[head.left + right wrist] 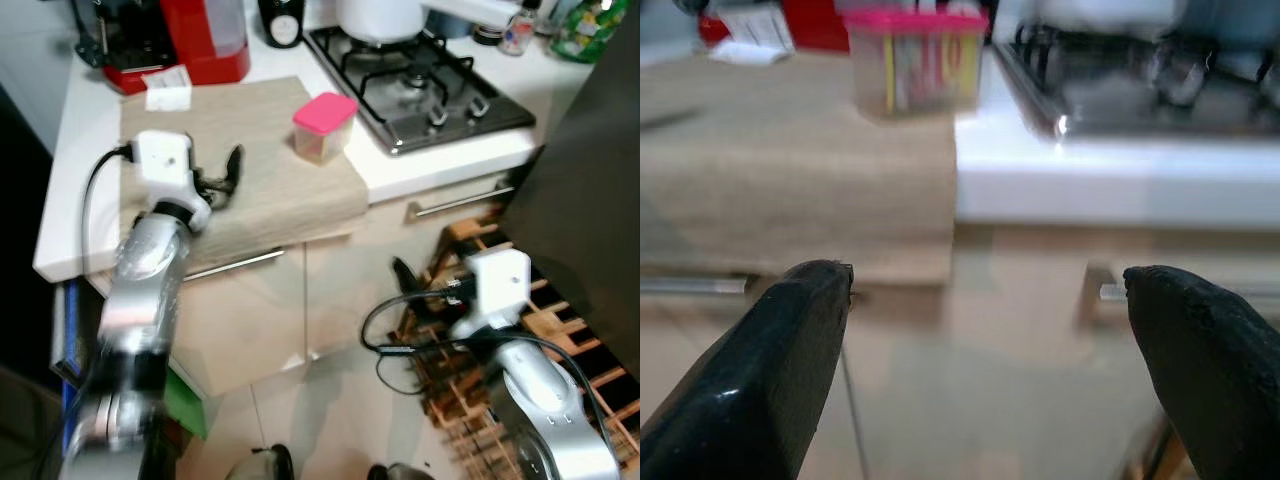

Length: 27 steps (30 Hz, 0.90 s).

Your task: Restocking fridge

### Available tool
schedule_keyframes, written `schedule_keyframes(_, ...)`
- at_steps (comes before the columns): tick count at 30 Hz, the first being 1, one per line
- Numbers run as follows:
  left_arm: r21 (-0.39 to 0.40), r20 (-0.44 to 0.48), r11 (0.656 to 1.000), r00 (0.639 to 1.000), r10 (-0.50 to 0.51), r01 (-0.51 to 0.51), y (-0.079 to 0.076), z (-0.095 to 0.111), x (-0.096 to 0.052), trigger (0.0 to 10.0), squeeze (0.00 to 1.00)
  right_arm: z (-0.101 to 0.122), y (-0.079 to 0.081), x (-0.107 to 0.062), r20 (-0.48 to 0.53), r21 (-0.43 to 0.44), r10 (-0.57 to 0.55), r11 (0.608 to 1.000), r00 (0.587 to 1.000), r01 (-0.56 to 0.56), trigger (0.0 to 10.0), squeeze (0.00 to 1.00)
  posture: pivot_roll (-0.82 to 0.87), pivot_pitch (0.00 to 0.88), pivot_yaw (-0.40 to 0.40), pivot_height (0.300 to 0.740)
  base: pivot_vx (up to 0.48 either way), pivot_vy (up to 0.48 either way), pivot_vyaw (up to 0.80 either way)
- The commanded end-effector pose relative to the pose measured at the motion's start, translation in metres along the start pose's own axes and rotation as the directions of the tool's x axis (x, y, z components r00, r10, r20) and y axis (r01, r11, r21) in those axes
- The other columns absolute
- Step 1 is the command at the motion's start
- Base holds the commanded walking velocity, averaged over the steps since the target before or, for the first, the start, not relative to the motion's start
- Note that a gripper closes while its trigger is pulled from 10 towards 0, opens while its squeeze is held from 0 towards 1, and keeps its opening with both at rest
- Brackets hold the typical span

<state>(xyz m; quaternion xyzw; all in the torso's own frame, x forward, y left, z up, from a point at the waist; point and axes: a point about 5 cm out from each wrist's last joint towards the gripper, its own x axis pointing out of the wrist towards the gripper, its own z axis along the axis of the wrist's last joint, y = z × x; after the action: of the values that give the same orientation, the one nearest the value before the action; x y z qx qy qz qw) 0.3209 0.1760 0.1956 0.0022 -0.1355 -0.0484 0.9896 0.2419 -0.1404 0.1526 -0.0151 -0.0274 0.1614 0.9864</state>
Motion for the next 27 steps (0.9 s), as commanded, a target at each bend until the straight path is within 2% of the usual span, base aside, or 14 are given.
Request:
schedule_keyframes(1,0.020,0.077,1.000,0.997,-0.003,0.001,-0.009,0.016,-0.001,10.0,0.00,0.009,-0.006,0.011,0.067,0.006,-0.050,0.999,0.997,0.049,10.0,0.00,-0.06,0.010,0.001,0.740,0.000,0.000,0.00)
schedule_keyframes(8,0.045,0.087,0.998,0.995,-0.056,0.052,-0.025,0.024,0.010,10.0,0.00,0.017,-0.008,0.028,0.110,0.000,-0.057,0.998,0.992,0.057,10.0,0.00,-0.03,0.000,-0.002,0.740,0.000,0.411,0.00)
schedule_keyframes(10,0.050,0.032,0.994,0.995,-0.100,0.098,-0.039,0.021,0.019,10.0,0.00,0.018,-0.006,0.040,0.122,0.006,-0.056,0.998,0.991,0.055,10.0,0.00,-0.03,0.000,0.010,0.740,0.000,0.480,-0.79)
schedule_keyframes(13,0.043,-0.014,0.992,0.993,-0.118,0.118,-0.046,0.018,0.024,10.0,0.00,0.018,-0.006,0.046,0.133,0.012,-0.064,0.998,0.989,0.063,10.0,0.00,-0.05,0.000,0.027,0.740,0.000,0.480,-0.79)
schedule_keyframes(17,0.064,-0.036,0.991,0.993,-0.114,0.116,-0.047,0.017,0.027,10.0,0.00,0.016,-0.007,0.048,0.135,0.007,-0.072,0.997,0.988,0.071,10.0,0.00,-0.05,0.000,0.028,0.740,0.000,0.480,-0.79)
schedule_keyframes(19,0.079,-0.061,0.991,0.993,-0.104,0.109,-0.048,0.012,0.028,10.0,0.00,0.014,-0.007,0.048,0.131,-0.006,-0.071,0.997,0.989,0.072,10.0,0.00,-0.06,0.000,0.027,0.740,0.000,0.206,0.00)
schedule_keyframes(24,0.071,-0.039,0.992,0.994,-0.105,0.107,-0.053,0.014,0.029,10.0,0.00,0.014,-0.008,0.048,0.134,-0.009,-0.073,0.997,0.988,0.074,10.0,0.00,-0.07,0.000,0.025,0.740,0.000,0.000,0.00)
schedule_keyframes(27,0.041,-0.011,0.995,0.996,-0.091,0.091,-0.058,0.019,0.032,10.0,0.00,0.013,-0.008,0.049,0.137,-0.006,-0.070,0.997,0.988,0.072,10.0,0.00,-0.07,0.000,0.024,0.740,0.359,0.173,0.00)
